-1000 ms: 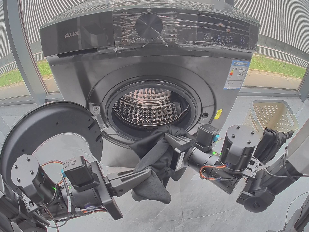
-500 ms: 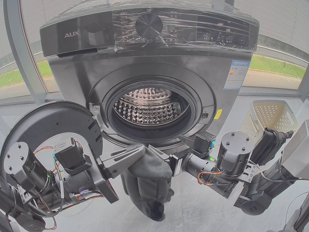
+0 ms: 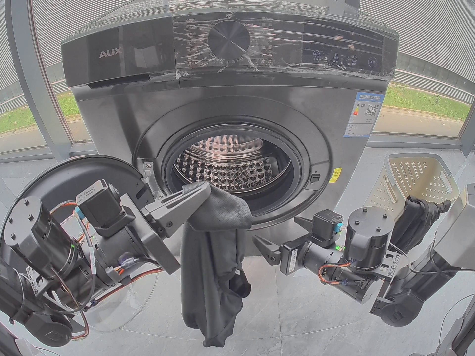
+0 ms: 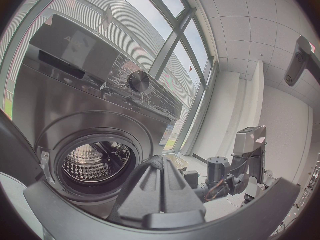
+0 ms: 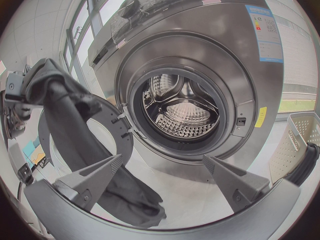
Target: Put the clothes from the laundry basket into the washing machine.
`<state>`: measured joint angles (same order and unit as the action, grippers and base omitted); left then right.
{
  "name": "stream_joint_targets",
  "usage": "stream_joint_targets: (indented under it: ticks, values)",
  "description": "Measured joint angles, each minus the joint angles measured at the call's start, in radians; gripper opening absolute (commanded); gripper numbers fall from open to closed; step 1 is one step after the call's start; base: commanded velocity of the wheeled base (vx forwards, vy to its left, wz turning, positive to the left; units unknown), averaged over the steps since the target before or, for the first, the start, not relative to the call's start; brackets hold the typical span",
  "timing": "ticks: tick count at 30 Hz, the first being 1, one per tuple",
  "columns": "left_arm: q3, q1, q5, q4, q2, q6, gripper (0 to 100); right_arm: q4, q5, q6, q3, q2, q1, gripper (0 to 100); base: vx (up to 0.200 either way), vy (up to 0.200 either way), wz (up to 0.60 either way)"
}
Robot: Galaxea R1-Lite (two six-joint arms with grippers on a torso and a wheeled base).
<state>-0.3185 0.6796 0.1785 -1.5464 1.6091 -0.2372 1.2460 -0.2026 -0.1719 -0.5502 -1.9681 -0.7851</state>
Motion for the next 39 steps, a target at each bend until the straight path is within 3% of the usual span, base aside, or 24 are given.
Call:
stream_joint_targets:
  ticks: [5, 10, 17, 24, 27, 34, 39]
  values:
    - [-0.023, -0.014, -0.024, 0.000, 0.000, -0.001, 0, 0.000, 0.016, 0.000, 0.047, -0.001, 0.008, 100, 0.000, 0.000, 0.00]
    - [-0.048, -0.018, -0.042, 0.000, 0.000, -0.014, 0, 0.019, 0.086, -0.003, 0.098, -0.013, 0.027, 100, 0.000, 0.000, 0.00]
    - [-0.065, -0.020, -0.046, 0.000, -0.003, -0.024, 0, 0.114, 0.099, -0.006, 0.149, -0.074, 0.052, 100, 0.000, 0.000, 0.00]
    - [-0.076, -0.020, -0.047, -0.001, -0.003, -0.028, 0, 0.275, 0.154, 0.043, 0.195, -0.212, 0.091, 100, 0.000, 0.000, 0.00]
    - [-0.079, -0.020, -0.048, -0.001, -0.001, -0.033, 0, 0.304, 0.205, 0.058, 0.204, -0.273, 0.101, 100, 0.000, 0.000, 0.00]
    - [-0.083, -0.020, -0.048, -0.001, 0.000, -0.037, 0, 0.307, 0.224, 0.063, 0.208, -0.340, 0.100, 100, 0.000, 0.000, 0.00]
    - [-0.083, -0.020, -0.048, -0.001, 0.000, -0.037, 0, 0.307, 0.266, 0.063, 0.212, -0.356, 0.096, 100, 0.000, 0.000, 0.00]
